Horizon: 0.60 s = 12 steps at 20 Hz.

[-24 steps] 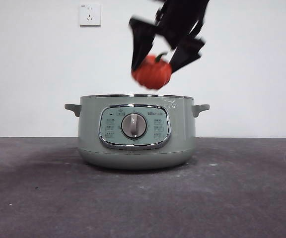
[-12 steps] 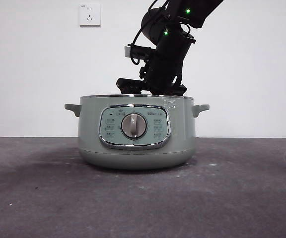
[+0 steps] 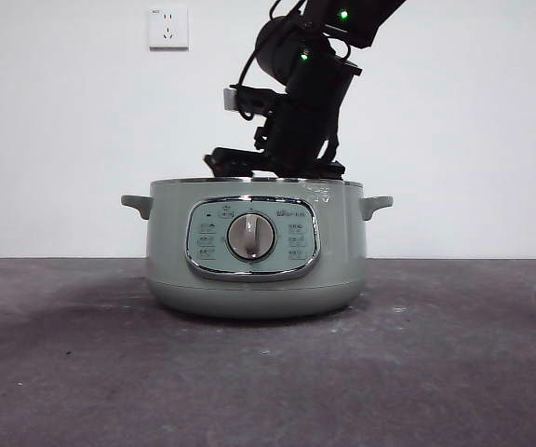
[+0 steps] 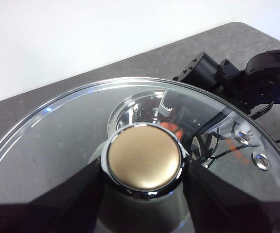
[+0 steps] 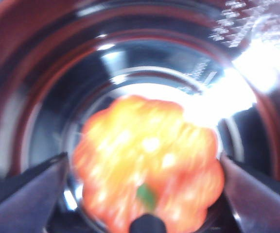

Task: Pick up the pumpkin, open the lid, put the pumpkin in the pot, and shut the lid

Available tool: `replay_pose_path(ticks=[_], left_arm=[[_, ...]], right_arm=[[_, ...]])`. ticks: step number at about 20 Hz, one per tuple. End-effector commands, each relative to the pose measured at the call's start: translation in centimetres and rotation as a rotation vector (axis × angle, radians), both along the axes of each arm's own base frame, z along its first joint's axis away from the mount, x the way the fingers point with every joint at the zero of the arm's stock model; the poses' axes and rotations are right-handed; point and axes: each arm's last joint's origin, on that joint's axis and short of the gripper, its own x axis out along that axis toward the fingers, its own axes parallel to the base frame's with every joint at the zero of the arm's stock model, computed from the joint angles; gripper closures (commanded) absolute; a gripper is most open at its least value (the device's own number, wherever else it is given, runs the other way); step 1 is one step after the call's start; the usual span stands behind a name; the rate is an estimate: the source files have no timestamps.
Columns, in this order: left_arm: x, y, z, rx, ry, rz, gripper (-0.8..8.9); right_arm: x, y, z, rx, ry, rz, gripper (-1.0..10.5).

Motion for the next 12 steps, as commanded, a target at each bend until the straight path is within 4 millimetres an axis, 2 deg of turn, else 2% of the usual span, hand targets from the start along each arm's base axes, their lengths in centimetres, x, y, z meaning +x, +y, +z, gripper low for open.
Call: replay_pose_path(ticks=[1, 3, 5, 8, 12], left_arm=[[-0.5, 0.2, 1.1, -0.029, -0.067, -0.003, 8.26], [-0.5, 0.2, 1.1, -0.029, -0.069, -0.003, 8.26], [-0.4, 0.1, 1.1, -0.031, -0.075, -0.003, 8.26], [0.3, -0.2, 1.1, -0.041, -0.074, -0.027, 8.26], [3.7, -1.7, 0.0, -0.034, -0.024, -0.068, 8.26]], right_arm=[[0.0, 0.2, -0.2, -0.005, 0.005, 0.002, 3.7], [-0.2, 0.0, 0.9, 0.002, -0.013, -0.001, 3.7], [-0.9, -0.6, 3.4, 0.020, -0.063, -0.017, 3.7], [-3.1, -2.9, 9.8, 0.068, -0.195, -0.085, 3.8], [-9.3, -7.6, 18.1, 0.169, -0.266, -0.146, 3.8]])
